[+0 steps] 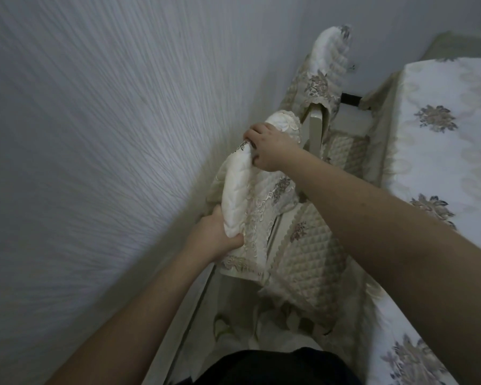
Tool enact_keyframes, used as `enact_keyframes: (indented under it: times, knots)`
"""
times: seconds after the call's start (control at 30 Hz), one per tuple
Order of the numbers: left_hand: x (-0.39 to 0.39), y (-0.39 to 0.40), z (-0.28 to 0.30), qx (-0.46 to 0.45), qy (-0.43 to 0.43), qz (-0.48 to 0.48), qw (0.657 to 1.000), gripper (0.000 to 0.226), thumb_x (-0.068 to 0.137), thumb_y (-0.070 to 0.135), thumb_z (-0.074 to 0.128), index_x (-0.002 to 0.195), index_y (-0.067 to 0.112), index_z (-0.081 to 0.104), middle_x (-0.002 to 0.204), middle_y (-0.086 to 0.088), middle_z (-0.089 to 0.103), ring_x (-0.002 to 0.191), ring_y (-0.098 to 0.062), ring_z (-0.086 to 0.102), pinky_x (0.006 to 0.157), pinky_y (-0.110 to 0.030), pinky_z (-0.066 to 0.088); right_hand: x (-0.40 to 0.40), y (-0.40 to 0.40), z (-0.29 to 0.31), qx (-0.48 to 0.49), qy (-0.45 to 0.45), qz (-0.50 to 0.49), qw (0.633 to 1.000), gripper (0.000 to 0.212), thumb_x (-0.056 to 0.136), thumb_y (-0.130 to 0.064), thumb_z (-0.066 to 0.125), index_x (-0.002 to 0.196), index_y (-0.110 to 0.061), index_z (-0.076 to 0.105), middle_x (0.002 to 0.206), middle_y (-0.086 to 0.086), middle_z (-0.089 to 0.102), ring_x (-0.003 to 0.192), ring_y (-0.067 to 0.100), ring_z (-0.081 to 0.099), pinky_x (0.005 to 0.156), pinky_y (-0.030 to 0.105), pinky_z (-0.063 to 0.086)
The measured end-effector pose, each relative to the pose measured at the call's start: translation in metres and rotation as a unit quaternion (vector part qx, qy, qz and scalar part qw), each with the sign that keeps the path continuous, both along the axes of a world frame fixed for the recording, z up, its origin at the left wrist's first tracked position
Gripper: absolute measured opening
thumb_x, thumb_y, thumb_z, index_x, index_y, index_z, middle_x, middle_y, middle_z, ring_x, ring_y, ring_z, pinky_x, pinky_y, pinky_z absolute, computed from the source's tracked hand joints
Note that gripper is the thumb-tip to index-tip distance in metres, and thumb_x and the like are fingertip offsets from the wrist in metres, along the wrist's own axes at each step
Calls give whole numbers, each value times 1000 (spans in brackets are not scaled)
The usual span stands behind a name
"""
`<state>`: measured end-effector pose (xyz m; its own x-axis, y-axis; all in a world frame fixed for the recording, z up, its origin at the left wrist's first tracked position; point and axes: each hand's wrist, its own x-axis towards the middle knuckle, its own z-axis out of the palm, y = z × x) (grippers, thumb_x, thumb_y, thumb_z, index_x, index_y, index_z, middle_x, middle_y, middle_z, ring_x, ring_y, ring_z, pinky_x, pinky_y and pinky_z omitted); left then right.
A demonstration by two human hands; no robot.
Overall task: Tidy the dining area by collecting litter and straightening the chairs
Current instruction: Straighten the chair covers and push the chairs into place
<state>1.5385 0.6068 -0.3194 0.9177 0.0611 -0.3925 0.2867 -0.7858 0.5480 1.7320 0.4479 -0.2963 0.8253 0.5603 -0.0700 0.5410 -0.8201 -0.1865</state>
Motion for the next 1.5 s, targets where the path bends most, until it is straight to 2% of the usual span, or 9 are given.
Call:
enact_keyframes:
  times: [0.5,0.7,0.8,0.93,1.1,1.2,1.3,1.4,1.5]
  knots:
    - [-9,-23,-18,-7,9,-42,999,80,68,54,69,132,18,38,113,-4,64,99,-26,62,81,-37,53,-19,-37,-13,2,7,-24,1000,53,79,-22,59,130,-18,45,138,4,41,133,25,33,97,47,41]
    - [-2,-9,-17,30,37,-143,989,91,66,79,57,136,25,38,120,6,61,105,-18,61,80,-30,49,-32,-37,-12,42,52,-60,996,61,83,-15,56,141,-17,37,149,7,29,142,26,19,110,44,32]
    - [17,8,-6,-27,84,-146,985,75,70,90,37,96,25,63,86,11,71,75,-10,68,73,-34,56,-50,-34,-14,74,82,-106,988,73,87,-14,53,151,-18,18,160,4,8,147,23,1,117,42,18]
    - [58,4,6,-101,-40,-18,994,56,97,56,36,70,13,60,63,0,67,62,-21,66,64,-31,53,-85,-35,-14,125,132,-151,972,85,88,-18,53,153,-22,-1,161,-4,-7,146,22,11,111,42,29]
    - [105,-29,14,-127,-108,27,986,32,96,46,46,101,15,55,97,-3,65,94,-25,61,76,-31,43,-142,-26,-10,233,209,-236,920,68,95,-30,47,151,-14,12,154,14,23,136,33,33,109,43,31]
    - [111,-49,10,-128,-77,21,989,55,92,45,56,132,8,46,131,-17,53,118,-30,51,95,-33,41,-181,-8,-21,220,258,-299,892,76,93,-55,42,150,-15,13,148,18,36,131,35,41,104,44,36]
    - [101,-57,1,-47,-49,-1,998,83,83,47,67,148,15,27,145,-28,29,130,-41,36,109,-43,33,-217,21,-37,235,328,-347,847,103,80,-70,50,151,-15,1,147,21,38,129,36,44,101,40,36]
    - [97,-58,-3,-95,-75,-17,992,83,79,25,74,147,11,27,143,-24,36,127,-37,42,102,-33,36,-240,45,-50,240,303,-384,839,118,76,-58,67,150,-14,-13,145,25,35,125,38,46,99,39,38]
    - [97,-57,-2,-146,-95,-37,984,77,78,8,71,143,7,30,139,-17,46,125,-31,47,102,-32,38,-242,50,-52,290,281,-440,802,89,83,-42,63,149,-13,11,135,20,49,116,35,54,96,39,44]
